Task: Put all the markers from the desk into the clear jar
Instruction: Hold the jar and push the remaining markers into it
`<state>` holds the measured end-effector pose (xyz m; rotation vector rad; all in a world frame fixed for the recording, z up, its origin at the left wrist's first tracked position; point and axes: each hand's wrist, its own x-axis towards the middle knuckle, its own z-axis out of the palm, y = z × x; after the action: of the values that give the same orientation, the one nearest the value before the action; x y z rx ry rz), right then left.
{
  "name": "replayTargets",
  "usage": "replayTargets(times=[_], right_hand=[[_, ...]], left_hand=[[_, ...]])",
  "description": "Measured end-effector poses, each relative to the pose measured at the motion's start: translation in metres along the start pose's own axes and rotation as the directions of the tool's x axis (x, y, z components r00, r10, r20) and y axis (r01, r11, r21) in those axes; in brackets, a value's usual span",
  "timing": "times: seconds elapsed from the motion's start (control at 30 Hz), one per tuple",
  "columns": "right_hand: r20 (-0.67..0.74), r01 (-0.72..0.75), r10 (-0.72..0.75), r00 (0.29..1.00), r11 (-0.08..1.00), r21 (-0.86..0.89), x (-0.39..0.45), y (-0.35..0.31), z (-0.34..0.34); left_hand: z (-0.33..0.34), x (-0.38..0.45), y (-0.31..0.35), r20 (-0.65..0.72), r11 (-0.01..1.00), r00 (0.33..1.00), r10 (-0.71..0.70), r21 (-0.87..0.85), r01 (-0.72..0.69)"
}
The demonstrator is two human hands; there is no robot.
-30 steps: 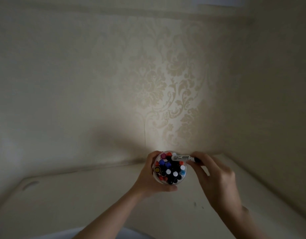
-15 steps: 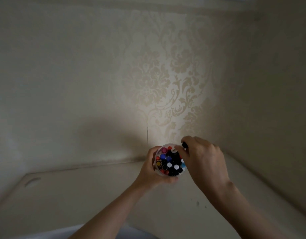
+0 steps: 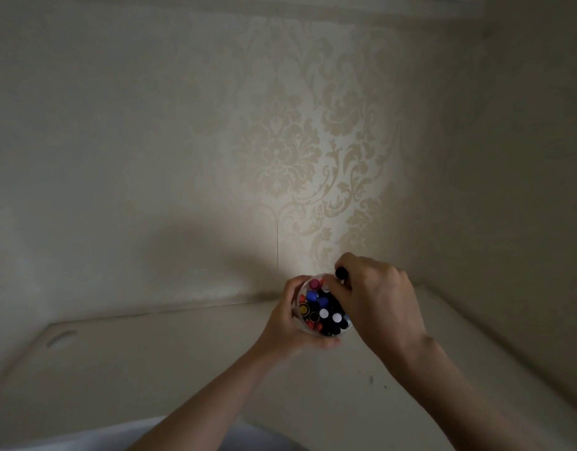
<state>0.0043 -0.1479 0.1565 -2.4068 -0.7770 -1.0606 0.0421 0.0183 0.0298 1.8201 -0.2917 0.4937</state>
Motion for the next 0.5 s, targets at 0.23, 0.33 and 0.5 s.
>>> replayTargets(times=[0.23,0.33,0.5], right_hand=[[0.065,-0.158,0.150,0.987,0.975,0.154,-0.031,0.017,0.021],[-0.046,-0.006,0.016,0.999,0.975,0.222,-0.042,0.024,0.026],[-0.175,0.048,0.007,0.985,0.950,0.309,-0.051,0.039,0.043]], left_hand=[[0.007,-0.004,-0.001,0.013,0.998,0.999,0.037,0.050,-0.037],[0.007,-0.002,0.002,0.029,0.997,0.999,0.034,0.068,-0.036],[0.007,-0.001,0.001,0.039,0.997,0.998,0.043,0.062,-0.045]])
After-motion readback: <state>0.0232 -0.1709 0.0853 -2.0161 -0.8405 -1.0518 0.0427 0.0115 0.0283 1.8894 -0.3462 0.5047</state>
